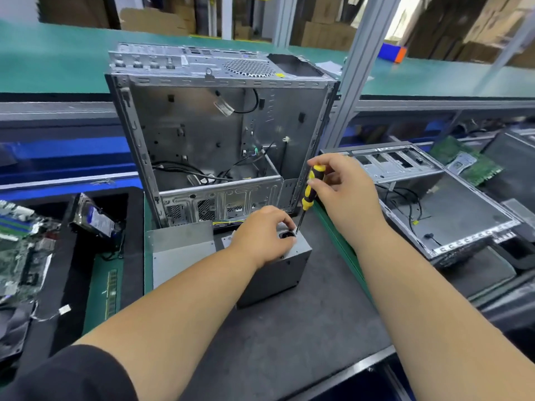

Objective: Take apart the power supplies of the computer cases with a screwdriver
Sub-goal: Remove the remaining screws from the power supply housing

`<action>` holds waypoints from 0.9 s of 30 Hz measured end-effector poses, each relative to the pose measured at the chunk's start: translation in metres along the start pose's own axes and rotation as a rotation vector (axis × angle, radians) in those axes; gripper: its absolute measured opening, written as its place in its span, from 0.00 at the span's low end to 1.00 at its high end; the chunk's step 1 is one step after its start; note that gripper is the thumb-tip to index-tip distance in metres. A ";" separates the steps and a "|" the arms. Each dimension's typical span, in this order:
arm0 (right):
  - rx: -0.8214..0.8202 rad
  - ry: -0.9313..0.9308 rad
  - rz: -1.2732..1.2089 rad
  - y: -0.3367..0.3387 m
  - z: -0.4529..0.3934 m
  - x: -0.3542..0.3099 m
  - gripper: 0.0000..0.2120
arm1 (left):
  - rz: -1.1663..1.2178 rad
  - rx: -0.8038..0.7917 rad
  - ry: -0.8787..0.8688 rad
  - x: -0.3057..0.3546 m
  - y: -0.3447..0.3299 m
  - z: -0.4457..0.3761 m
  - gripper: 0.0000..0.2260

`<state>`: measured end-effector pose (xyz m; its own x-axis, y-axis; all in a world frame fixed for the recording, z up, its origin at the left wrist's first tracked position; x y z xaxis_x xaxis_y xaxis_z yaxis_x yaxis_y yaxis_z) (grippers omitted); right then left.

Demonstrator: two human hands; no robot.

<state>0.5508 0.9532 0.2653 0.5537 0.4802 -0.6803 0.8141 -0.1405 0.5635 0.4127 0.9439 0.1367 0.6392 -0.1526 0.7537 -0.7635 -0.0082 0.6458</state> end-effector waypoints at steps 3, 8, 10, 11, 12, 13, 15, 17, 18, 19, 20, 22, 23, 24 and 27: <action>-0.084 -0.024 -0.142 -0.007 0.004 0.000 0.18 | 0.009 -0.010 0.001 -0.004 -0.001 -0.001 0.06; -0.092 -0.012 -0.199 -0.009 0.006 0.008 0.10 | 0.058 -0.019 0.018 0.000 -0.001 0.000 0.07; -0.064 0.063 -0.148 -0.009 0.002 0.005 0.11 | 0.073 -0.011 0.020 0.003 -0.001 0.001 0.07; -0.047 0.112 -0.113 -0.008 0.000 0.002 0.12 | 0.073 -0.004 0.023 0.006 0.000 0.002 0.08; -0.038 0.147 -0.091 -0.008 -0.003 -0.001 0.13 | 0.066 0.004 0.022 0.008 -0.001 0.003 0.08; -0.044 0.159 -0.085 -0.008 -0.005 -0.001 0.12 | 0.048 0.014 0.018 0.011 -0.001 0.004 0.08; -0.095 0.147 -0.112 -0.009 -0.006 0.001 0.11 | -0.031 0.025 0.011 0.017 -0.001 0.006 0.10; -0.164 0.129 -0.212 -0.009 -0.006 0.004 0.14 | -0.147 0.019 0.004 0.023 -0.002 0.007 0.13; -0.198 0.116 -0.276 -0.008 -0.005 0.007 0.16 | -0.197 0.013 0.000 0.027 -0.002 0.008 0.14; -0.233 0.103 -0.325 -0.009 -0.005 0.009 0.16 | -0.235 0.007 0.000 0.031 -0.003 0.008 0.14; -0.269 0.096 -0.358 -0.009 -0.005 0.012 0.14 | -0.263 0.005 0.004 0.035 -0.004 0.008 0.15; -0.327 0.089 -0.426 -0.009 -0.006 0.016 0.10 | -0.289 0.019 0.016 0.040 -0.006 0.006 0.15; -0.338 0.085 -0.473 -0.008 -0.006 0.018 0.09 | -0.279 0.033 0.028 0.041 -0.008 0.006 0.15; -0.332 0.085 -0.512 -0.006 -0.005 0.019 0.08 | -0.247 0.054 0.044 0.040 -0.009 0.008 0.15; -0.274 0.115 -0.535 0.002 -0.003 0.022 0.11 | -0.148 0.130 0.076 0.035 -0.012 0.019 0.14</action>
<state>0.5641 0.9663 0.2531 0.0453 0.5152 -0.8559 0.8909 0.3668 0.2680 0.4429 0.9197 0.1530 0.7465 -0.0652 0.6621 -0.6632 -0.1536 0.7325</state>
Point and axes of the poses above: each hand's wrist, its own z-axis away from the middle knuckle, its own y-axis out of the back of the hand, x = y × z, the point moved 8 cm from there along -z, towards the middle knuckle, and after that the axes turned 2 degrees about z, right-handed, at the moved point
